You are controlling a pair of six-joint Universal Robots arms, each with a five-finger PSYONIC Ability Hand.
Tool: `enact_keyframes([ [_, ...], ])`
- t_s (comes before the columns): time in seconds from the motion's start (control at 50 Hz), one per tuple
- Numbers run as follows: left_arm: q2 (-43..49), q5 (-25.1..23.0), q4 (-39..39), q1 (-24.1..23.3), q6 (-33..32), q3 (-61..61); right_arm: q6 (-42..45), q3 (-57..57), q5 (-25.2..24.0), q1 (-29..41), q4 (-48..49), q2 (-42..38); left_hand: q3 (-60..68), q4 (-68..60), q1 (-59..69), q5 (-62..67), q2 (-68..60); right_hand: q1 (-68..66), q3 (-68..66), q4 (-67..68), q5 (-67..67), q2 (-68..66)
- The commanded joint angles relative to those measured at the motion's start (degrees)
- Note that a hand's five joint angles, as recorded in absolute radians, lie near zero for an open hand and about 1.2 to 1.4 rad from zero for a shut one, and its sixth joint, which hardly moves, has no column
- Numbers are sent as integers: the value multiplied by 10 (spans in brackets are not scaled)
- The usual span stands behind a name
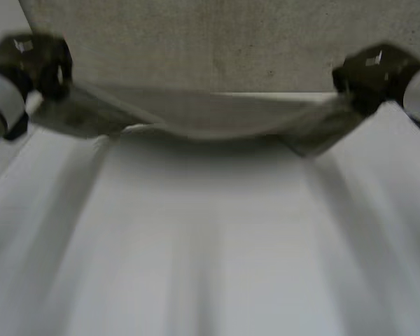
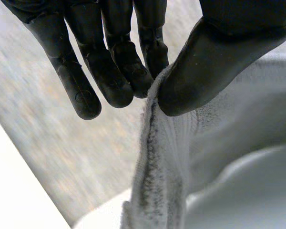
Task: Fold the towel.
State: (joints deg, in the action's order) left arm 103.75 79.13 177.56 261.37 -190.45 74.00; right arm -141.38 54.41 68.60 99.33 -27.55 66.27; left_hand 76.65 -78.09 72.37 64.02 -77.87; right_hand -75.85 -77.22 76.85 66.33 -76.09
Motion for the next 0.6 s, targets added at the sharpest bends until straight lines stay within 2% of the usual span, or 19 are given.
enact_keyframes([
  [0.02, -61, -67, 36, 19, -2, 141, 72, 140, -33, -32, 2, 59, 34, -19, 76, 60, -21, -41, -28, 31, 37, -39],
  [0.1, -126, -79, 39, 34, 0, 177, 71, 150, -33, -38, 0, 105, 34, -19, 76, 60, -21, -41, -28, 31, 37, -39],
  [0.18, -179, -81, 41, 43, 2, 184, 71, 153, -46, -84, -1, 152, 34, -19, 76, 60, -21, -41, -28, 31, 37, -39],
  [0.3, -182, -81, 44, 55, 1, 182, 73, 146, -79, -94, 0, 158, 34, -19, 76, 60, -21, -41, -28, 31, 37, -39],
  [0.36, -160, -81, 46, 55, -1, 181, 72, 145, -80, -94, 4, 149, 34, -19, 76, 60, -21, -41, -28, 31, 37, -39],
  [0.4, -103, -80, 59, 51, -3, 173, 77, 135, -76, -90, 10, 102, 34, -19, 76, 60, -21, -41, -28, 31, 37, -39],
  [0.42, -103, -80, 60, 51, -3, 173, 77, 135, -76, -90, 10, 102, 34, -19, 76, 60, -21, -41, -28, 31, 37, -39],
  [0.46, -74, -80, 67, 47, -3, 166, 77, 106, -69, -82, 17, 50, 34, -19, 76, 60, -21, -41, -28, 31, 37, -39],
  [0.5, -16, -81, 76, 42, -3, 145, 77, 92, -62, -72, 18, 27, 34, -19, 76, 60, -21, -41, -28, 31, 37, -39],
  [0.52, -16, -81, 76, 42, -3, 145, 77, 92, -62, -72, 18, 26, 34, -19, 76, 60, -21, -41, -28, 31, 37, -39],
  [0.6, 73, -79, 77, 32, -4, 104, 74, 50, -24, -39, 21, -43, 34, -19, 76, 60, -21, -41, -28, 31, 37, -39],
])
